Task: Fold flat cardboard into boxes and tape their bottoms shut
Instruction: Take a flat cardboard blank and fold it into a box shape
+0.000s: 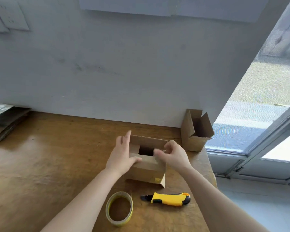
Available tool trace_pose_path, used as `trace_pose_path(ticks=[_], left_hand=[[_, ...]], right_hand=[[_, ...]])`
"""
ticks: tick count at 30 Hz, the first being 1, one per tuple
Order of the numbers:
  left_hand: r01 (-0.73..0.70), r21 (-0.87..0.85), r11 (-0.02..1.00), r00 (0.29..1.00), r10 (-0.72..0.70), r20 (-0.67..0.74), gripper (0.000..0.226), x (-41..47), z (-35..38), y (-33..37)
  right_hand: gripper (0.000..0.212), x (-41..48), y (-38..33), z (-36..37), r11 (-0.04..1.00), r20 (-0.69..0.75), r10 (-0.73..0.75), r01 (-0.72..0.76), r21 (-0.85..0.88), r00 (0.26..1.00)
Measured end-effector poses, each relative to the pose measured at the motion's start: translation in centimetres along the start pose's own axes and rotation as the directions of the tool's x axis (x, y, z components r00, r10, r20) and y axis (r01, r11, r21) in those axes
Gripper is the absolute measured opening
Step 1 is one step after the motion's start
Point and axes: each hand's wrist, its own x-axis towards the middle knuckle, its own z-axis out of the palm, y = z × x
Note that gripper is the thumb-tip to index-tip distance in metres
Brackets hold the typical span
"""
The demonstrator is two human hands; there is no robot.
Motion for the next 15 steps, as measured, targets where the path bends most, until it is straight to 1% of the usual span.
trace_pose_path(ticks=[2,3,4,5,6,7,8,9,12,14,15], left_hand=[[0.022,0.028,0.999,0.999,-0.023,0.038,0.122,0.5,0.0,0.1],[0.038,0.026,0.999,0.998,-0.039,0.056,0.122,0.8,0.1,0.2],[0.058,0.02,0.998,0.996,-0.06,0.068,0.116,1.0,0.1,0.3],[0.064,0.041,0.997,0.996,-0.066,0.061,0.103,1.3,0.1,0.3],[0.039,0.107,0.993,0.998,-0.043,0.035,0.085,1.4,0.0,0.3],[-0.003,0.193,0.981,1.0,0.004,-0.004,0.069,1.3,-0.1,0.3],[-0.046,0.247,0.968,0.998,0.058,-0.039,0.059,1.2,0.0,0.1],[-0.082,0.239,0.967,0.993,0.099,-0.062,0.053,1.0,0.1,-0.1],[-0.154,0.101,0.983,0.983,0.162,-0.083,0.04,0.2,0.4,-0.9],[-0.188,0.075,0.979,0.979,0.193,-0.067,0.036,0.0,0.9,-1.2],[-0.197,0.075,0.978,0.977,0.202,-0.065,0.035,-0.1,1.1,-1.3]], right_hand=[[0.065,-0.4,0.9,0.3,0.998,0.003,-0.019,0.019,-0.059,1.0],[0.078,-0.5,1.2,0.5,0.998,-0.005,-0.029,0.028,-0.049,1.0],[0.091,-0.6,1.3,0.7,0.999,-0.012,-0.041,0.041,-0.032,0.999],[0.097,-0.6,1.3,0.7,0.998,-0.011,-0.061,0.061,-0.03,0.998],[0.092,-0.6,1.1,0.8,0.995,-0.003,-0.078,0.078,-0.054,0.997],[0.078,-0.5,1.0,0.8,0.991,0.007,-0.09,0.091,-0.094,0.996],[0.063,-0.5,0.9,0.9,0.985,0.014,-0.096,0.097,-0.14,0.995],[0.052,-0.6,0.8,0.9,0.98,0.014,-0.101,0.102,-0.173,0.995],[0.035,-0.7,0.8,1.1,0.965,-0.018,-0.142,0.134,-0.226,0.99],[0.023,-0.9,0.5,1.4,0.926,-0.028,-0.206,0.185,-0.33,0.978],[0.02,-1.1,0.4,1.7,0.895,-0.016,-0.245,0.22,-0.388,0.969]])
